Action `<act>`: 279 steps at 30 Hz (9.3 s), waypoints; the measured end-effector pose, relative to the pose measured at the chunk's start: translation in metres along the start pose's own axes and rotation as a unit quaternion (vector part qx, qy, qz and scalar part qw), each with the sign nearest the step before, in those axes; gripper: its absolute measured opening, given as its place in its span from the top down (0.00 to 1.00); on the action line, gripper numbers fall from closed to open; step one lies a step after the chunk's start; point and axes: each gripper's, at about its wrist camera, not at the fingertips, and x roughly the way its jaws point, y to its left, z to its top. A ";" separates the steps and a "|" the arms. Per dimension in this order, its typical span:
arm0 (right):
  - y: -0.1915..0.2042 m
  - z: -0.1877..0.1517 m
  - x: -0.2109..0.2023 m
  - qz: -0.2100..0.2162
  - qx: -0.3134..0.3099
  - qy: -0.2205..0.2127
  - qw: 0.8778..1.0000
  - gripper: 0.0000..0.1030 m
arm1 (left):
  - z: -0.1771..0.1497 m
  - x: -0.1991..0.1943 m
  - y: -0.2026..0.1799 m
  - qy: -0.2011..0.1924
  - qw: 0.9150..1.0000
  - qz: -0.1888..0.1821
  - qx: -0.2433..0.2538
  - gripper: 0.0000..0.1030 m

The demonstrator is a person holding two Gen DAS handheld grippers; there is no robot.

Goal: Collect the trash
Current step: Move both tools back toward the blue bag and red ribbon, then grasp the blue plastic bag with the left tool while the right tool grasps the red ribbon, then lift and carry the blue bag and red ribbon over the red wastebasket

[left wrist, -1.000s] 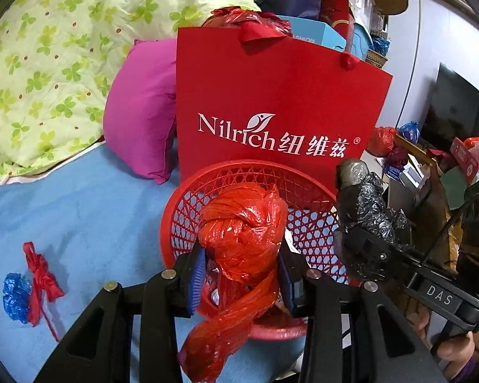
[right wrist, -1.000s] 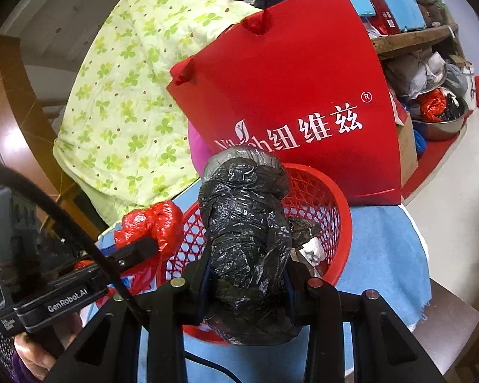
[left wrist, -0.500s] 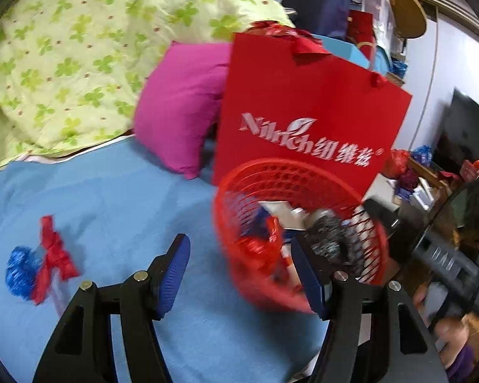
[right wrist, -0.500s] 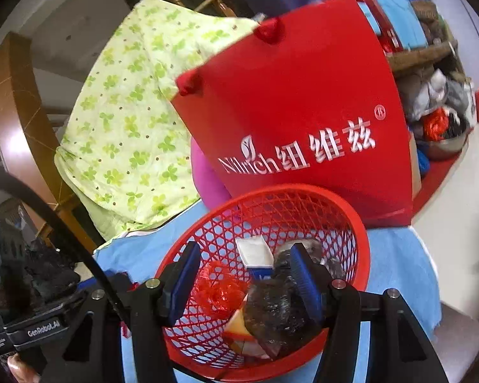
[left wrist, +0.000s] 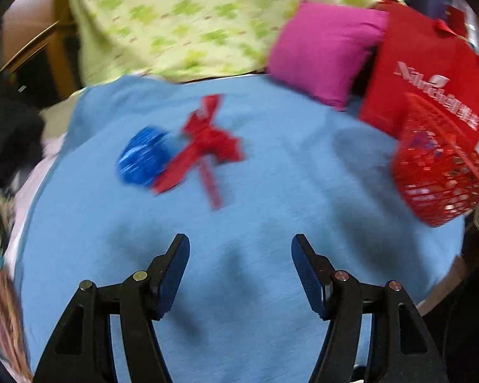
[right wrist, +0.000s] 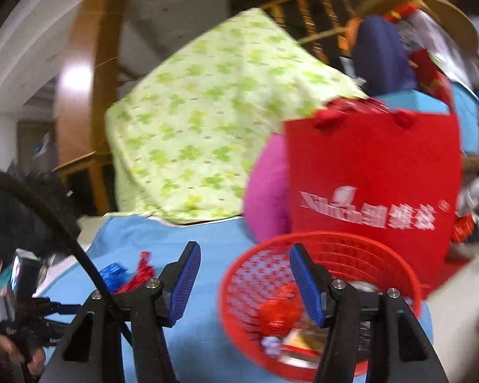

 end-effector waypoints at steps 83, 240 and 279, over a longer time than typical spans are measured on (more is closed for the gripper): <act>0.125 -0.061 0.293 0.155 0.072 0.363 0.916 0.70 | 0.082 0.063 0.106 -0.072 0.997 0.011 -0.035 0.50; -0.072 0.007 -0.111 -0.053 0.198 0.097 0.974 0.70 | 0.048 -0.101 -0.184 -0.080 0.976 -0.036 0.198 0.50; -0.083 0.018 -0.101 -0.051 0.221 0.063 0.972 0.70 | 0.072 -0.104 -0.216 -0.100 0.966 -0.048 0.233 0.50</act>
